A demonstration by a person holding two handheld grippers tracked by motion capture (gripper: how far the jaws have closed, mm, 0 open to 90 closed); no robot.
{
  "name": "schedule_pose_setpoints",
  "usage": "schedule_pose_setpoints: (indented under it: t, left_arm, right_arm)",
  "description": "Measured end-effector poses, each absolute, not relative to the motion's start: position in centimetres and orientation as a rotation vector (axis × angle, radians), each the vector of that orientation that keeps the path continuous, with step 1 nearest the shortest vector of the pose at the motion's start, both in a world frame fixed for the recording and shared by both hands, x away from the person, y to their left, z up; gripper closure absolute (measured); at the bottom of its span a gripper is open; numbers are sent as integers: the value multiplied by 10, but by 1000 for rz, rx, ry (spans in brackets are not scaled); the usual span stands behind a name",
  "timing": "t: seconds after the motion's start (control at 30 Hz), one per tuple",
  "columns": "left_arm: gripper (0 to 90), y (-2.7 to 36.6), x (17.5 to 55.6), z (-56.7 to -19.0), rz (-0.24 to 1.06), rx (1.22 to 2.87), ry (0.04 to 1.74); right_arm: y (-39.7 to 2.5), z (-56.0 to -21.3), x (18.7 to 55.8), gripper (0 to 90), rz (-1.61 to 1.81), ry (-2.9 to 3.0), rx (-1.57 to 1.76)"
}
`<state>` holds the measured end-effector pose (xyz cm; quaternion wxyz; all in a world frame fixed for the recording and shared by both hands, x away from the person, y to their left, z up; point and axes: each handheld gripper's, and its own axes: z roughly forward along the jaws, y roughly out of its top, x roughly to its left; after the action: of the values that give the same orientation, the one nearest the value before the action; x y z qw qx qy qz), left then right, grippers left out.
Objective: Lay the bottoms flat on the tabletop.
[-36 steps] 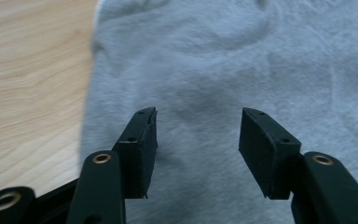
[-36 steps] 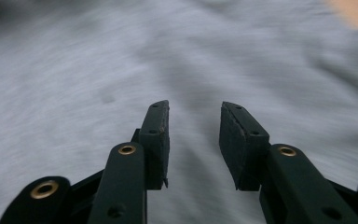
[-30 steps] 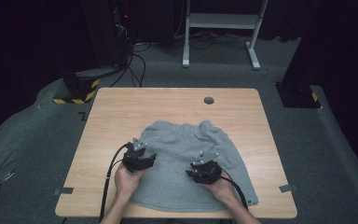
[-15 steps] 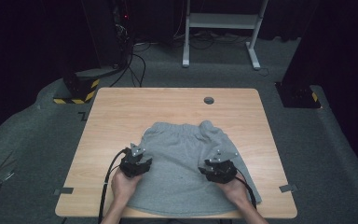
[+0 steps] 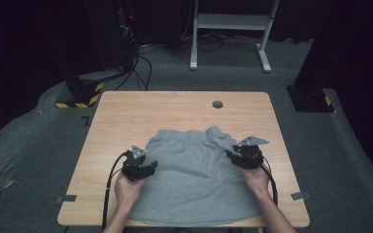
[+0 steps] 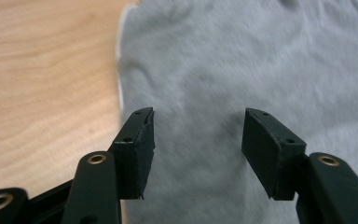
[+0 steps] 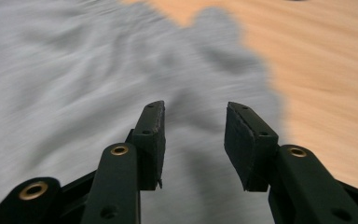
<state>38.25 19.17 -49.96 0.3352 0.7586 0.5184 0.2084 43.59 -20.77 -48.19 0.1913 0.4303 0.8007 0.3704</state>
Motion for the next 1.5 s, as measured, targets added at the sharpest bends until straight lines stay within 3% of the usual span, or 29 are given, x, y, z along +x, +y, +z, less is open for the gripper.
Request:
schedule_pose_setpoints:
  t: [0.2,0.33,0.47,0.53,0.7,0.8,0.93,1.13,1.23,1.37,1.43,1.5]
  left_arm:
    - [424,201,405,-499,517,1933,1425]
    - [420,204,416,-500,498,1890,1443]
    - [433,210,426,-509,453,1860,1501]
    - [485,209,428,-513,430,1865,1498]
    - [780,208,429,-514,358,1850,1453]
    - [827,199,425,-502,399,1893,1381]
    - [827,173,414,-483,430,1920,1213]
    - [789,120,409,-489,416,2182,1012]
    - [722,117,410,-490,420,2179,1029]
    - [593,127,416,-490,459,2168,1131]
    - [594,130,422,-494,432,2184,1179]
    - [655,132,426,-499,416,2196,1198]
  right_arm:
    - [-220,-501,463,597,959,2209,1385]
    - [-218,-506,466,847,933,2289,1341]
    - [-216,-494,458,866,983,2228,1262]
    - [-212,-488,452,866,997,2227,1209]
    - [-203,-488,445,860,988,2278,1154]
    - [-202,-494,446,856,980,2294,1158]
    - [-200,-497,442,852,991,2301,1145]
    - [-187,-499,435,820,986,2405,1022]
    - [-185,-497,433,766,979,2435,978]
    - [-190,-492,437,630,1013,2352,1047]
    - [-189,-494,443,619,978,2358,1082]
    - [-186,-500,450,659,923,2389,1115]
